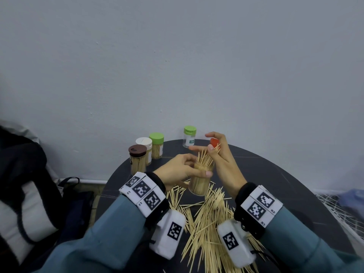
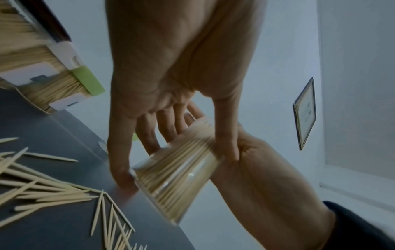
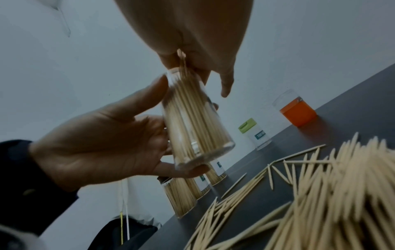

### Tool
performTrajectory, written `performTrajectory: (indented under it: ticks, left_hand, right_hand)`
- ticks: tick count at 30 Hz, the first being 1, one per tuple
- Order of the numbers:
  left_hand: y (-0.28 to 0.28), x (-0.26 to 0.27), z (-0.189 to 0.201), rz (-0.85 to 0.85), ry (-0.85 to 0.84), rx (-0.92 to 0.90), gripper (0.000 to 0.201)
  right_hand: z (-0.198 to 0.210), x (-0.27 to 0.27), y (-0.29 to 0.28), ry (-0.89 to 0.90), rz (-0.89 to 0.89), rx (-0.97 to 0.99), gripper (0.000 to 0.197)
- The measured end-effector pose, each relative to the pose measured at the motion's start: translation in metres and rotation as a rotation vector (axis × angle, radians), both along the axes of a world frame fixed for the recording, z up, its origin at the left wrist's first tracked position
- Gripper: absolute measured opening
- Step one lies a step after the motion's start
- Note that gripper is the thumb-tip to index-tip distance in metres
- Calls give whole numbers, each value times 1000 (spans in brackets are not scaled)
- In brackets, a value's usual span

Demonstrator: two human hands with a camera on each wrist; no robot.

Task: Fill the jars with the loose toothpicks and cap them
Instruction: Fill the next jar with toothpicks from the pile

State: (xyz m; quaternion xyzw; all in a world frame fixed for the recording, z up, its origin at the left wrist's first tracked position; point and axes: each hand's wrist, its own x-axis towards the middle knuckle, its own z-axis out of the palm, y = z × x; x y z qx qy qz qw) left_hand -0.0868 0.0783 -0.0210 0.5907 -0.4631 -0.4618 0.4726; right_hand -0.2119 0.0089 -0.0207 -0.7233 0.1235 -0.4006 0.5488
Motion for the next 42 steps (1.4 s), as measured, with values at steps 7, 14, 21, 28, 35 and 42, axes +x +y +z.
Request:
performTrajectory:
  ticks: [7, 14, 21, 28, 35, 42]
  left_hand:
    - [1, 2, 1, -11, 8, 15, 47]
    - [1, -4, -1, -101, -87, 53, 51]
    - [1, 2, -1, -84, -75, 49, 51]
    - [2, 3, -1, -86, -104, 55, 68]
    - [3, 3, 0, -77, -94, 52, 47]
    - [4, 4, 4, -39, -65, 12, 36]
  right_hand:
    - [-2, 0, -10, 37, -83, -105, 27]
    - [-4, 5, -14, 82, -117, -151, 38]
    - [-4, 0, -16, 82, -124, -113, 35]
    - [-4, -1, -14, 282, -27, -159, 35]
    - [3, -5, -6, 323, -51, -73, 65]
    - [2, -8, -6, 378, 23, -87, 59]
